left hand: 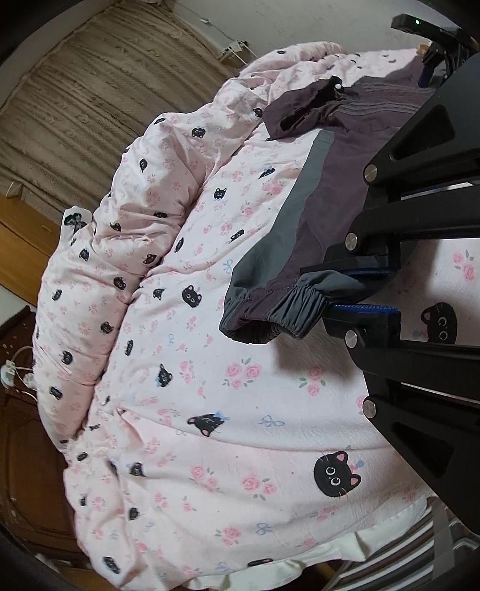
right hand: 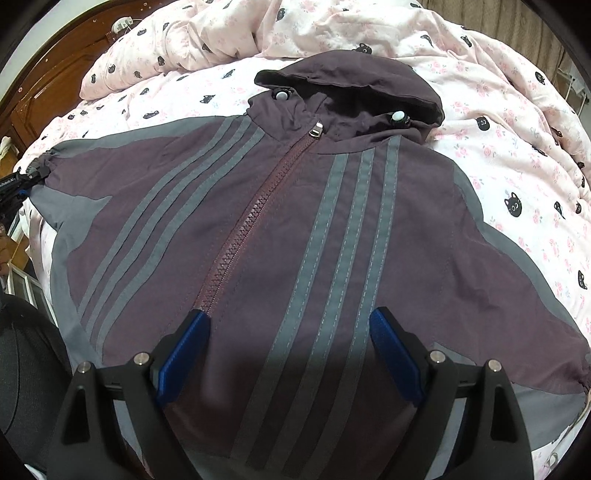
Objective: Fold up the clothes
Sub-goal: 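Grasp the grey sleeve cuff with the left gripper and lift it, then carry the held sleeve across the jacket body with the left gripper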
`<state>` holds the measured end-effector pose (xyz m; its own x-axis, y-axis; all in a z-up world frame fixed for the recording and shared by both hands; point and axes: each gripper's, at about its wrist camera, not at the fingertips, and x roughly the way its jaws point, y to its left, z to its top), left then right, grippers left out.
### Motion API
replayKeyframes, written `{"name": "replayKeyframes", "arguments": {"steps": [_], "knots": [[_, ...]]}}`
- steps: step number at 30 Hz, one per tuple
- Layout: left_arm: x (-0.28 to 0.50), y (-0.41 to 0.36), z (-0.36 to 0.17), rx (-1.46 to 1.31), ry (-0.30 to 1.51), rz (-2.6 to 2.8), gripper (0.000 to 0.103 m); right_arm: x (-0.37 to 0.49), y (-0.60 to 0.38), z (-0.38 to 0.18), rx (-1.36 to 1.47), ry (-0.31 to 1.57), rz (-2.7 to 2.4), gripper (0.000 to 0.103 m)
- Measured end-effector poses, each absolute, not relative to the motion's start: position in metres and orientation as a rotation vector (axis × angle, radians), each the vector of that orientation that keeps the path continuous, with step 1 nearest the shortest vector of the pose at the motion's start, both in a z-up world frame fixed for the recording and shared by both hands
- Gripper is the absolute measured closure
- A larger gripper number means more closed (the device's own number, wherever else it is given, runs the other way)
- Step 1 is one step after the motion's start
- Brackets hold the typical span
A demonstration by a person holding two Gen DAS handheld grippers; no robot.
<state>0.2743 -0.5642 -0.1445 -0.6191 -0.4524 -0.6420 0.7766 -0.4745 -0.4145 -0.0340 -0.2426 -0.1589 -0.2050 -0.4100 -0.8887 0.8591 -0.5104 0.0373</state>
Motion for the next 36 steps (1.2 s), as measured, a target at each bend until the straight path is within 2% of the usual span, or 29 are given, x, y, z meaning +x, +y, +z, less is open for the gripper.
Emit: {"name": "replayKeyframes", "arguments": {"steps": [18,28,36], "knots": [[0.261,-0.532,-0.117,0.562,0.774,-2.168,0.094,-0.036,-0.245,-0.163,1.168,0.618,-1.838,0.009],[0.233,-0.485,-0.072,0.520,0.650,-2.314,0.095,-0.039,-0.237,-0.145,1.122,0.547,-1.870,0.010],[0.198,-0.430,-0.061,0.563,0.528,-2.451,0.095,-0.045,-0.227,-0.136,1.115,0.513,-1.878,0.010]]}}
